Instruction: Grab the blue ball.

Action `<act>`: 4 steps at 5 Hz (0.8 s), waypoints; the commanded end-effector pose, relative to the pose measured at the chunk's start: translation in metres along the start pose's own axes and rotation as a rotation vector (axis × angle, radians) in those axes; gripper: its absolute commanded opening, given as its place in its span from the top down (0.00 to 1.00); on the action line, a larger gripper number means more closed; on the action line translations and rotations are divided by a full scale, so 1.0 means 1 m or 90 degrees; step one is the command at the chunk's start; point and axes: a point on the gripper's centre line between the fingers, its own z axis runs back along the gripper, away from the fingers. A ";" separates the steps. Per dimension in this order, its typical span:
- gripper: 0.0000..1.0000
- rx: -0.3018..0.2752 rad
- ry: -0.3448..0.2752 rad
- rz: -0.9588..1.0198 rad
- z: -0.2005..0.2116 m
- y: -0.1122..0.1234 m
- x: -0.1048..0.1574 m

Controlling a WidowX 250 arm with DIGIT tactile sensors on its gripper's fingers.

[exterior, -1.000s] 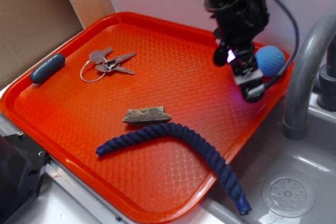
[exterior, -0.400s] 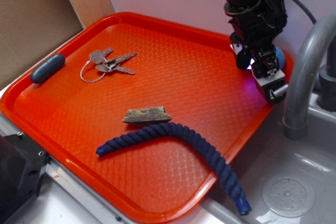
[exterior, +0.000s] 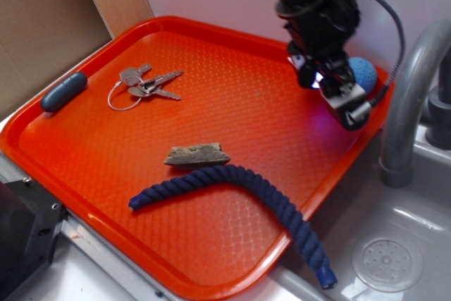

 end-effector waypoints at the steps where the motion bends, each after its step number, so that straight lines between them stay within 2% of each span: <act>1: 0.00 -0.057 -0.129 0.055 0.030 0.004 0.001; 3: 0.00 -0.021 -0.143 0.081 0.032 0.018 0.009; 4: 0.00 -0.008 -0.137 0.084 0.029 0.024 0.016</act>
